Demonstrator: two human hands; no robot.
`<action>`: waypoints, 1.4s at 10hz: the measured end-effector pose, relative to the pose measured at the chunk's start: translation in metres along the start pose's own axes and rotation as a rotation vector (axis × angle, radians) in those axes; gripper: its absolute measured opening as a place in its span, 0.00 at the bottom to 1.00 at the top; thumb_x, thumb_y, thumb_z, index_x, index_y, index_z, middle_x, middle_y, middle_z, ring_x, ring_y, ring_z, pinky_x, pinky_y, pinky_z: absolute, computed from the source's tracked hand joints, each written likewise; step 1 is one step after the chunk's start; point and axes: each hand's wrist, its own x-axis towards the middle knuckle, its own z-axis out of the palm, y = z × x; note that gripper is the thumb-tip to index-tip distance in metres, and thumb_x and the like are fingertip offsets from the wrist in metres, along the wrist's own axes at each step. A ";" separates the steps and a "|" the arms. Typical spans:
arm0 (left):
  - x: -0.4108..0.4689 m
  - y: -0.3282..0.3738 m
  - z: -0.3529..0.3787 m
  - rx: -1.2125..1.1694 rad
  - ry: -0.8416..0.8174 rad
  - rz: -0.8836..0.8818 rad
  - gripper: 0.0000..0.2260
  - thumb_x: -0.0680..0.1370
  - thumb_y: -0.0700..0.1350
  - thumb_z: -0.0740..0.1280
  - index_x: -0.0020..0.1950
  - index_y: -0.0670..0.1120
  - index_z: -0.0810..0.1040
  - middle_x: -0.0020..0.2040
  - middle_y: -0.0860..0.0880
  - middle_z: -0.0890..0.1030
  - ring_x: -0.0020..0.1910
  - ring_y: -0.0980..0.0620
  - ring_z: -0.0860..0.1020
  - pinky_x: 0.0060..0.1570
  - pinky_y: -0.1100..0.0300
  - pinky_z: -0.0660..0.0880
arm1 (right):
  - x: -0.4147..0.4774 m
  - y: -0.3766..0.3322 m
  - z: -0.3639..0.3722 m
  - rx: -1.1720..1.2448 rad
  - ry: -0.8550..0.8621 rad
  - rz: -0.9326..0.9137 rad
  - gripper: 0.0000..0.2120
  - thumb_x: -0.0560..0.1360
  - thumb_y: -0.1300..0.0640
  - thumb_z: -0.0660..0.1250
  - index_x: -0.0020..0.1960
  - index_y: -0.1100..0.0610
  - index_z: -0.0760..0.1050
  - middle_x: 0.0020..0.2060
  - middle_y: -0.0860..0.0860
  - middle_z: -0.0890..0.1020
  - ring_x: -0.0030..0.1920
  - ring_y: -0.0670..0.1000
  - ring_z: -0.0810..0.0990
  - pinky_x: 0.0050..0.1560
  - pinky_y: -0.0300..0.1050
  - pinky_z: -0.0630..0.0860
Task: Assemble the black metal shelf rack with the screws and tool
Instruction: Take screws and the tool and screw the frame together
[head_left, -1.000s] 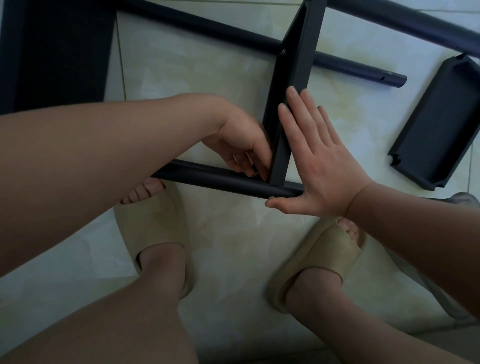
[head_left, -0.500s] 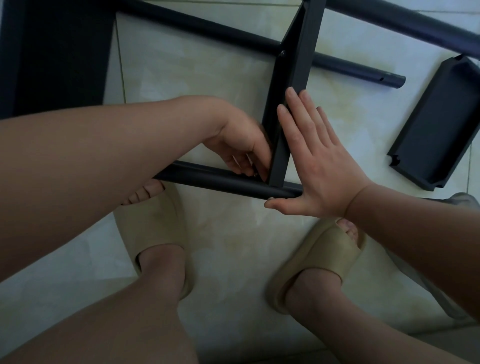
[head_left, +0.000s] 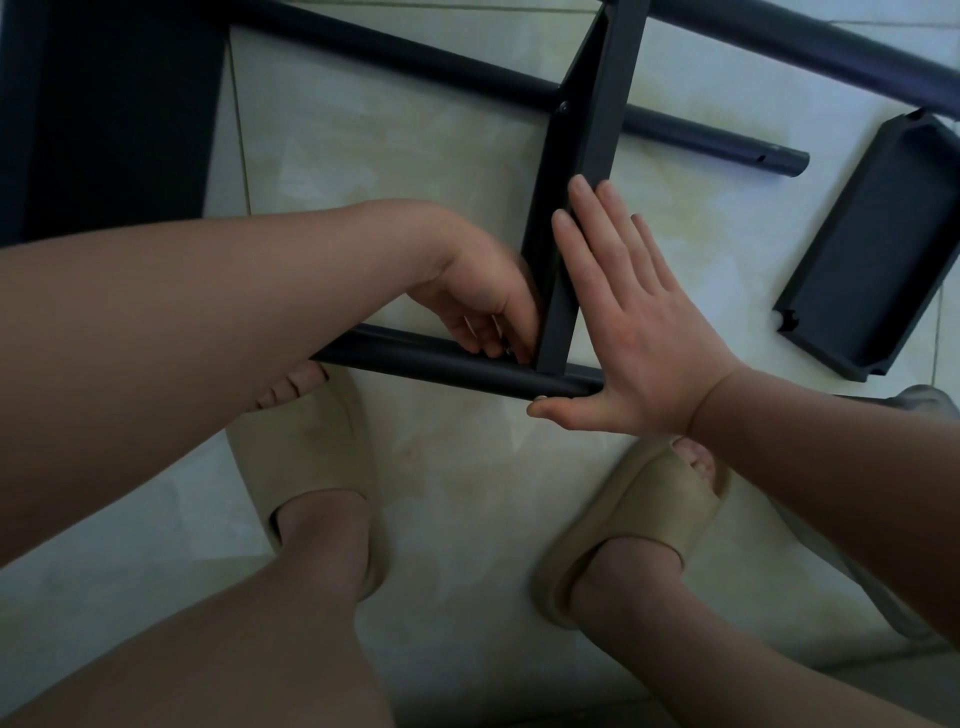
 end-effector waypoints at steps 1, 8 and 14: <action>0.001 0.000 0.000 0.001 0.011 0.017 0.04 0.77 0.38 0.70 0.44 0.46 0.82 0.38 0.51 0.83 0.38 0.54 0.77 0.44 0.61 0.74 | 0.000 0.000 0.000 0.001 0.002 0.001 0.59 0.71 0.22 0.59 0.82 0.66 0.46 0.82 0.63 0.46 0.82 0.63 0.43 0.78 0.68 0.52; -0.005 0.002 -0.005 -0.034 -0.006 0.028 0.05 0.77 0.39 0.70 0.51 0.46 0.83 0.44 0.49 0.84 0.41 0.52 0.77 0.48 0.59 0.76 | 0.000 -0.001 -0.002 -0.008 -0.013 0.005 0.59 0.71 0.22 0.59 0.82 0.66 0.46 0.82 0.63 0.46 0.82 0.63 0.42 0.79 0.67 0.51; 0.001 0.000 0.001 -0.013 0.005 0.029 0.03 0.77 0.38 0.69 0.45 0.45 0.83 0.39 0.50 0.83 0.38 0.53 0.76 0.44 0.60 0.75 | 0.000 0.000 -0.001 -0.004 -0.007 0.003 0.59 0.71 0.22 0.59 0.82 0.66 0.46 0.82 0.63 0.46 0.82 0.63 0.43 0.79 0.67 0.52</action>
